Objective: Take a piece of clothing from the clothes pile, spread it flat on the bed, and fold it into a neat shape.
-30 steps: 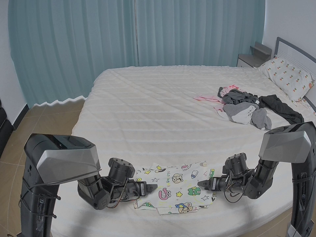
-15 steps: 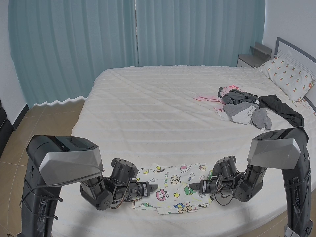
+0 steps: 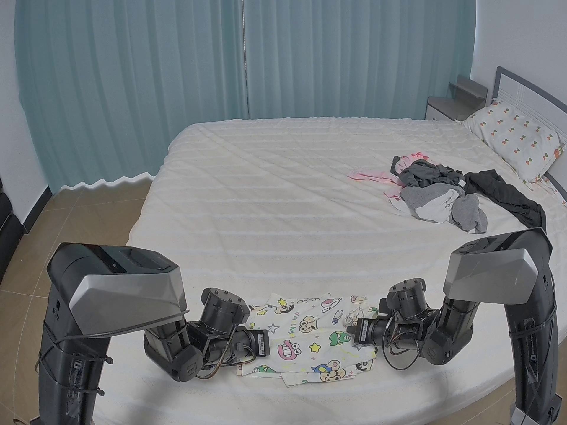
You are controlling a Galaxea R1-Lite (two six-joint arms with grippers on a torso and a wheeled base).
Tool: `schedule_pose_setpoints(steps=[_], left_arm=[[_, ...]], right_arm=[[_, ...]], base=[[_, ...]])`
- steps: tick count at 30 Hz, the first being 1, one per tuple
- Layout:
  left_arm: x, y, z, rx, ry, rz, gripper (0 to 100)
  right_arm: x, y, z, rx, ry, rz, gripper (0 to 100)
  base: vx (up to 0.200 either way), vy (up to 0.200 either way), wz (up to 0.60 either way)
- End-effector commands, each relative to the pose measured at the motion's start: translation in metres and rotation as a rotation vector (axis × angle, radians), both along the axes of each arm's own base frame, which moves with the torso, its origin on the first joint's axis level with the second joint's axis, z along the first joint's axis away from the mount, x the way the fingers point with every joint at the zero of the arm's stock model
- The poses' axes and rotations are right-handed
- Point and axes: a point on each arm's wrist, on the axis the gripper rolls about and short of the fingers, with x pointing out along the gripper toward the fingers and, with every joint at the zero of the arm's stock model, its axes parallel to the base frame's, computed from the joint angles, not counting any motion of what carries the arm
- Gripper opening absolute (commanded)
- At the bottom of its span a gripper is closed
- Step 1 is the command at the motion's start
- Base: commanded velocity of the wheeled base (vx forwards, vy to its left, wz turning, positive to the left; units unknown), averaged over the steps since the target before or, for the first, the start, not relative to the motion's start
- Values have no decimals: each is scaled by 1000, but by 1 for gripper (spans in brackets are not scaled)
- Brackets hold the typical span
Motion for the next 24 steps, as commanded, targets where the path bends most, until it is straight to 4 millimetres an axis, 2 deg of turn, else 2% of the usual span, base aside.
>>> schedule_pose_setpoints(steps=[1,6,13,24], left_arm=[[-4,0,12,-6,-22,7,0],[-12,-1,40,-84,-41,43,0],[-20,-2,61,-113,-70,43,0],[-31,-4,62,-97,-47,50,0]], right_arm=[[-5,-2,5,14,-5,7,0],[-11,-6,22,48,-62,-1,0],[-20,-8,49,109,-96,-23,0],[-27,-7,59,161,-77,-31,0]], base=[[0,0,0],[0,0,0],[0,0,0],[0,0,0]])
